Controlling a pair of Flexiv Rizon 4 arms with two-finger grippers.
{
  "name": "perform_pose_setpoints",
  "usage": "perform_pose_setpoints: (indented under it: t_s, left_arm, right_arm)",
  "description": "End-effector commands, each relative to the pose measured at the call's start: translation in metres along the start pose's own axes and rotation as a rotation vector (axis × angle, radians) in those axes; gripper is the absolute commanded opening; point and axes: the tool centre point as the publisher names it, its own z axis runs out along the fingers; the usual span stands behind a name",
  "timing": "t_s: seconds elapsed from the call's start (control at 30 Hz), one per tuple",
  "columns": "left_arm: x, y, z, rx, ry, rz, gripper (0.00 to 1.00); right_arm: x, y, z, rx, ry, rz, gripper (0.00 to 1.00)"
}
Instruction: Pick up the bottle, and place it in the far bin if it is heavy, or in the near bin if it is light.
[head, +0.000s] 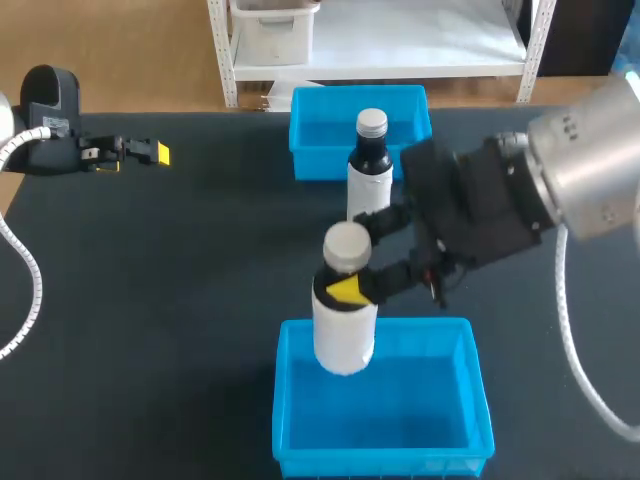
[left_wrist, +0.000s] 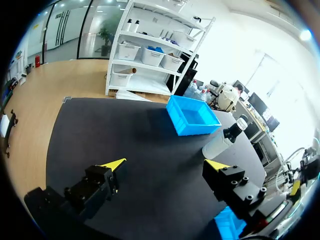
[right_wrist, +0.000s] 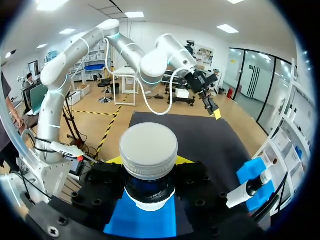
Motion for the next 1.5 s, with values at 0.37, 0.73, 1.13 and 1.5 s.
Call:
perform_pose_setpoints:
  t_s: [0.37,0.73,1.13,1.5]
  left_arm:
    - [0.000,0.000,0.000,0.000,0.000,0.000,1.00]
    - [0.000,0.000,0.000,0.000,0.000,0.000,1.00]
    - [0.000,0.000,0.000,0.000,0.000,0.000,1.00]
    - [0.000,0.000,0.000,0.000,0.000,0.000,1.00]
  right_arm:
    - [0.037,-0.006,0.031,-0.050,-0.025,0.024,0.00]
    - [0.051,-0.009,0.043,-0.098,-0.022,0.017,0.00]
    - [0.058,-0.005,0.055,-0.112,-0.010,0.013,0.00]
    - [0.063,-0.005,0.061,-0.124,0.011,0.011,0.00]
